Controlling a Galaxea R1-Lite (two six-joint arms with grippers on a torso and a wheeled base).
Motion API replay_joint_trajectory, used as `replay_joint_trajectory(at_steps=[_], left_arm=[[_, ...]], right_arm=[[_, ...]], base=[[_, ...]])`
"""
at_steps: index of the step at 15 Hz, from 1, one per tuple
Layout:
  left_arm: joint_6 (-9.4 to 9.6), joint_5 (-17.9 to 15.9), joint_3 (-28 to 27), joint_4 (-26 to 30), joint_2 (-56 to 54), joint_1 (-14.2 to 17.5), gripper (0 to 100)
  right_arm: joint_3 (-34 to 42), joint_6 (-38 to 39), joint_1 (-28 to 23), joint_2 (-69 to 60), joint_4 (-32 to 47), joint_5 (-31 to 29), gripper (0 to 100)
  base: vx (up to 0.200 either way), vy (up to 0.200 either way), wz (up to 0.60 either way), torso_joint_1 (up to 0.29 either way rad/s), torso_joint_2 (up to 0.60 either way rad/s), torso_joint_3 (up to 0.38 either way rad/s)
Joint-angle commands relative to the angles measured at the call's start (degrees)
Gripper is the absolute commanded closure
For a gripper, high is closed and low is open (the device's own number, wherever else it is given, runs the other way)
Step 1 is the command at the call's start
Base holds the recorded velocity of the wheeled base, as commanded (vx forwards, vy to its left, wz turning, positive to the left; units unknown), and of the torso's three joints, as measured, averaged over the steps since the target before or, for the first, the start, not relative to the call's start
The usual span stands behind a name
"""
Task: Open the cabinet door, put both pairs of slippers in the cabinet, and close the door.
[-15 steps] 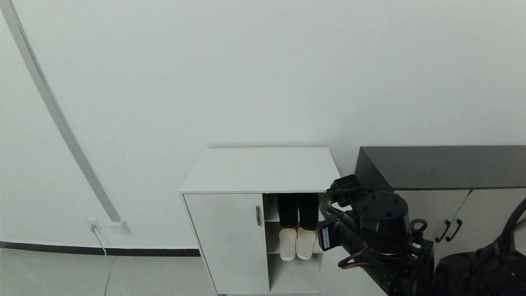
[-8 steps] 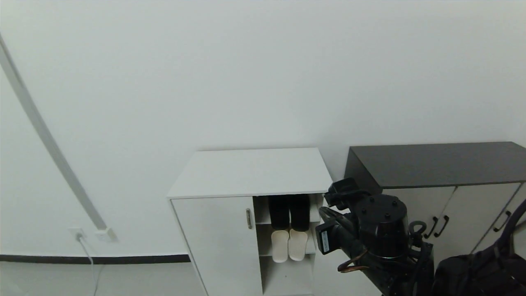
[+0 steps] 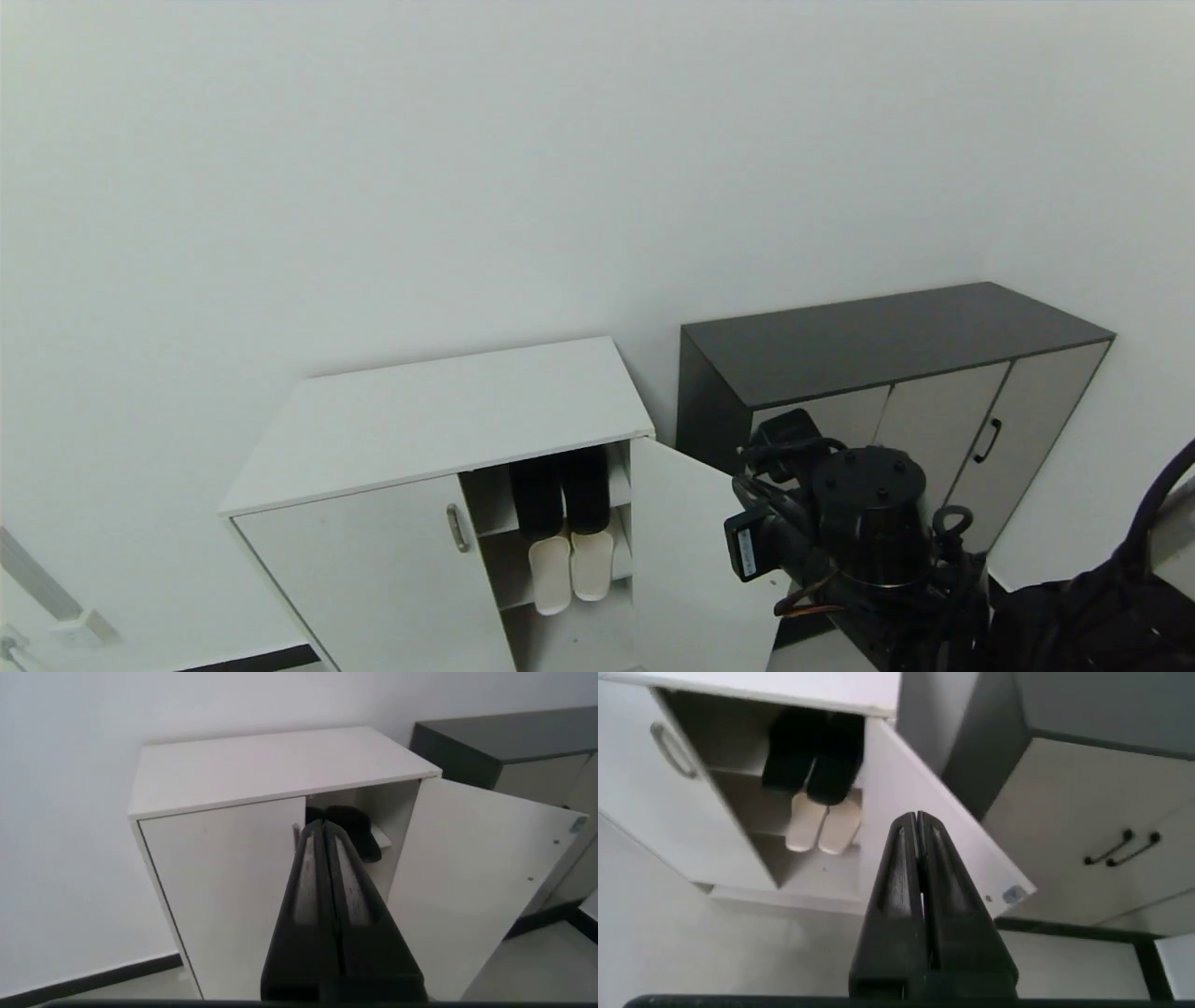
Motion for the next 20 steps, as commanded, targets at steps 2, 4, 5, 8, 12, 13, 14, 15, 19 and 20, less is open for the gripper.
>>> replay_joint_trajectory(at_steps=[2, 4, 5, 8, 12, 13, 14, 15, 19, 20], left_arm=[[0.02, 0.0, 0.0, 0.0, 0.0, 0.0, 100], [0.02, 0.0, 0.0, 0.0, 0.1, 0.0, 100], [0.02, 0.0, 0.0, 0.0, 0.0, 0.0, 100], [0.02, 0.0, 0.0, 0.0, 0.1, 0.0, 100], [-0.07, 0.0, 0.0, 0.0, 0.0, 0.0, 100], [0.02, 0.0, 0.0, 0.0, 0.0, 0.0, 100], [0.02, 0.0, 0.0, 0.0, 0.0, 0.0, 100], [0.02, 0.0, 0.0, 0.0, 0.1, 0.0, 100], [0.02, 0.0, 0.0, 0.0, 0.0, 0.0, 100], [0.02, -0.1, 0.0, 0.0, 0.1, 0.0, 100]], right_arm=[[0.3, -0.2, -0.9, 1.7, -1.9, 0.0, 100], [0.3, -0.2, -1.3, 1.8, -2.3, 0.0, 100], [0.2, -0.4, -1.4, 2.0, -2.3, 0.0, 100], [0.8, -1.5, -1.4, 2.3, -2.4, -0.1, 100], [0.6, -1.6, -1.5, 2.9, -2.7, -0.1, 100], [0.4, -1.6, -2.1, 3.1, -2.7, -0.2, 100], [0.2, -1.6, -3.2, 3.5, -2.8, -0.2, 100], [-0.2, -1.6, -4.0, 3.8, -2.8, -0.3, 100], [-5.6, -1.7, -9.9, 5.8, -1.9, 0.0, 100], [-8.4, -1.7, -11.9, 7.5, -0.3, 0.0, 100]], base=[[0.000, 0.000, 0.00, 0.000, 0.00, 0.000], [0.000, 0.000, 0.00, 0.000, 0.00, 0.000], [-0.200, 0.000, 0.00, 0.007, 0.00, 0.002], [-0.200, 0.000, 0.00, 0.001, 0.00, 0.004], [-0.100, 0.000, 0.00, 0.009, 0.01, -0.002], [0.000, 0.000, 0.00, 0.000, 0.00, 0.000], [0.000, 0.000, 0.00, 0.000, 0.00, 0.000], [0.000, 0.000, 0.00, 0.000, 0.00, 0.000], [0.000, 0.000, 0.00, 0.000, 0.00, 0.000], [0.000, 0.000, 0.00, 0.000, 0.00, 0.000]])
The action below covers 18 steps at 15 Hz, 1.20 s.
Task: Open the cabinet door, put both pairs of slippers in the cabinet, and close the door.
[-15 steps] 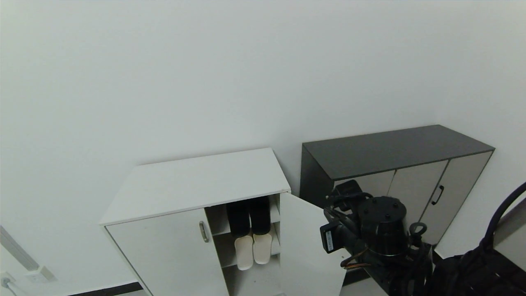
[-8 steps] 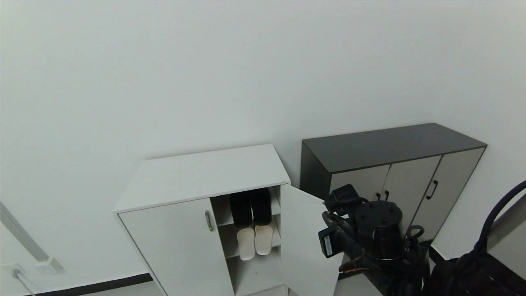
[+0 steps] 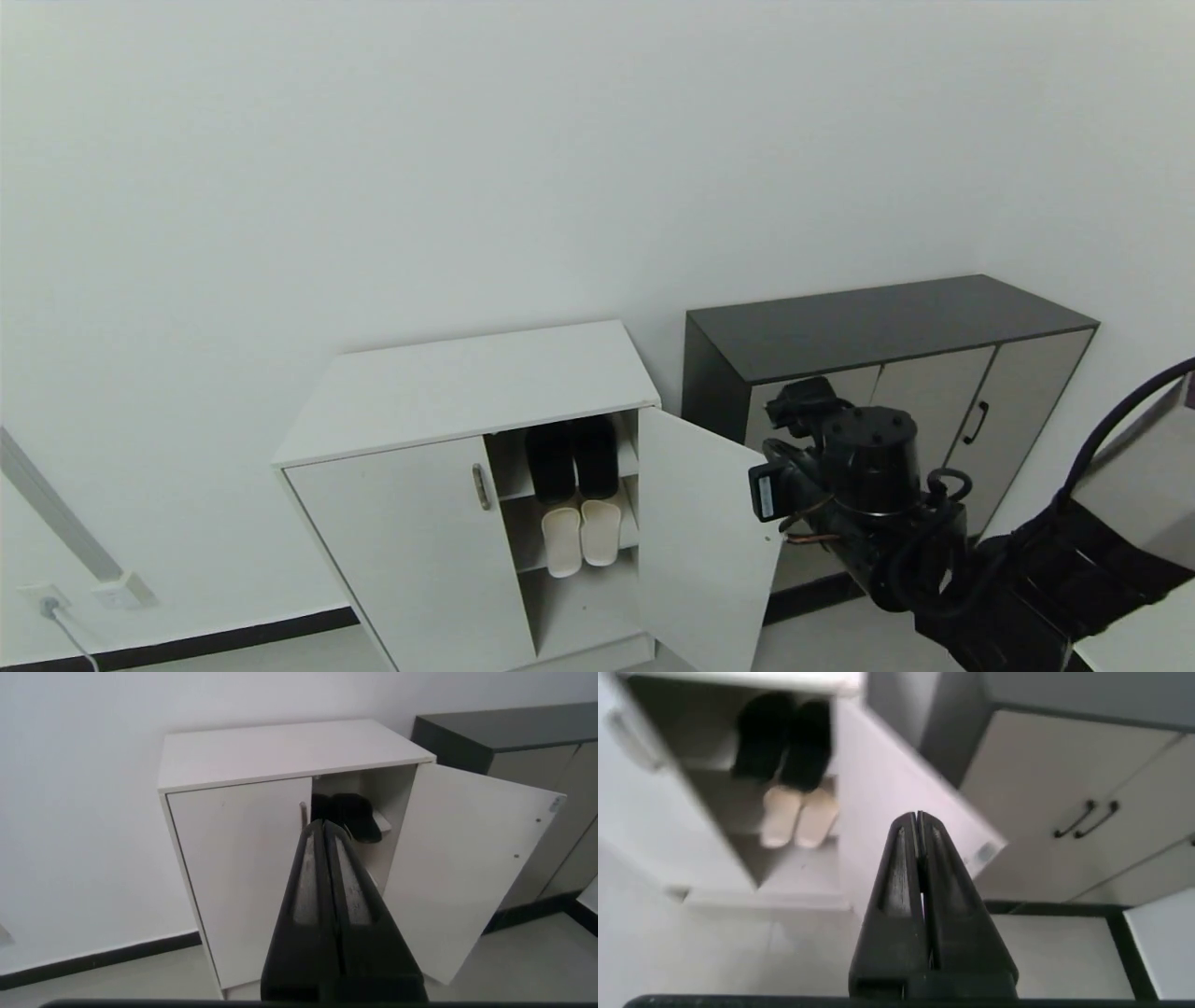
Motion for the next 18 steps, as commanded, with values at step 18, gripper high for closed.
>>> replay_joint_trajectory(at_steps=[18], left_arm=[[0.02, 0.0, 0.0, 0.0, 0.0, 0.0, 100]], right_arm=[[-35.8, 8.7, -19.5, 21.8, 25.6, 17.2, 100]], base=[[0.000, 0.000, 0.00, 0.000, 0.00, 0.000]])
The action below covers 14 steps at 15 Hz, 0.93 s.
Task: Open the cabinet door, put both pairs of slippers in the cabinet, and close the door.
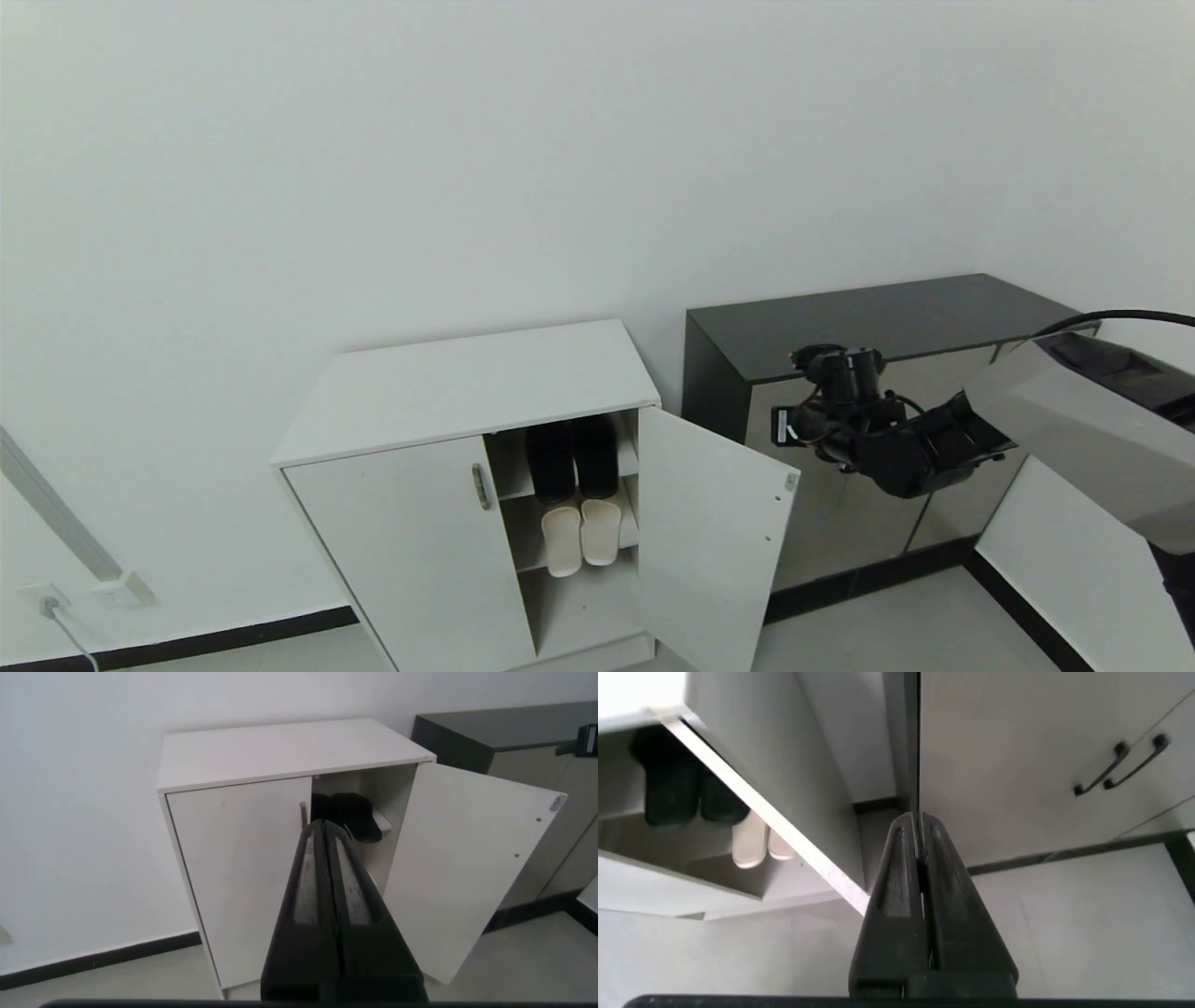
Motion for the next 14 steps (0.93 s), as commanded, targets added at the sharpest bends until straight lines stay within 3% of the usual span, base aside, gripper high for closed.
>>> replay_joint_trajectory(at_steps=[1, 9, 14], left_arm=[[-0.01, 0.0, 0.0, 0.0, 0.0, 0.0, 100], [-0.01, 0.0, 0.0, 0.0, 0.1, 0.0, 100], [-0.01, 0.0, 0.0, 0.1, 0.0, 0.0, 100]], right_arm=[[-0.5, 0.0, 0.0, 2.3, -0.1, -0.1, 100], [-0.7, -0.1, 1.1, 6.1, -0.1, -0.5, 100], [3.9, 0.0, 2.9, 3.5, -0.6, -0.5, 100]], base=[[0.000, 0.000, 0.00, 0.000, 0.00, 0.000], [0.000, 0.000, 0.00, 0.000, 0.00, 0.000], [0.000, 0.000, 0.00, 0.000, 0.00, 0.000]])
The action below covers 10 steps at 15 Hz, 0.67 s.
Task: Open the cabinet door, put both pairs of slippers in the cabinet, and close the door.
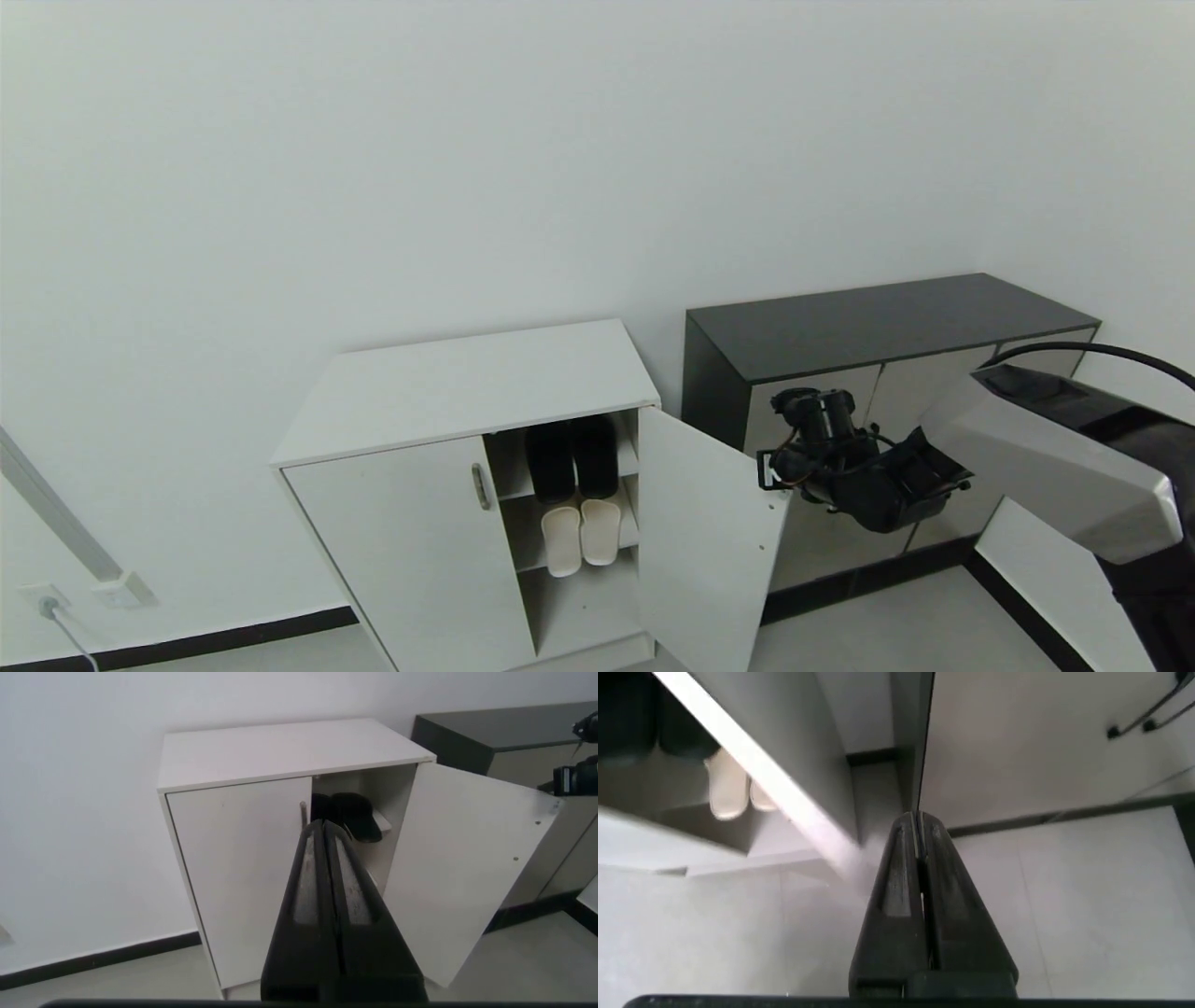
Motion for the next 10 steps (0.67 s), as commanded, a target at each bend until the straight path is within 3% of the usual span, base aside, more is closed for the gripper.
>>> replay_joint_trajectory(at_steps=[1, 10], left_arm=[[0.00, 0.0, 0.0, 0.0, 0.1, 0.0, 100], [-0.09, 0.0, 0.0, 0.0, 0.1, 0.0, 100]], right_arm=[[2.8, 0.0, 1.4, -2.7, -0.7, 0.0, 100], [17.0, -0.4, 11.8, -11.5, -6.9, 0.0, 100]], base=[[0.000, 0.000, 0.00, 0.000, 0.00, 0.000], [0.000, 0.000, 0.00, 0.000, 0.00, 0.000]])
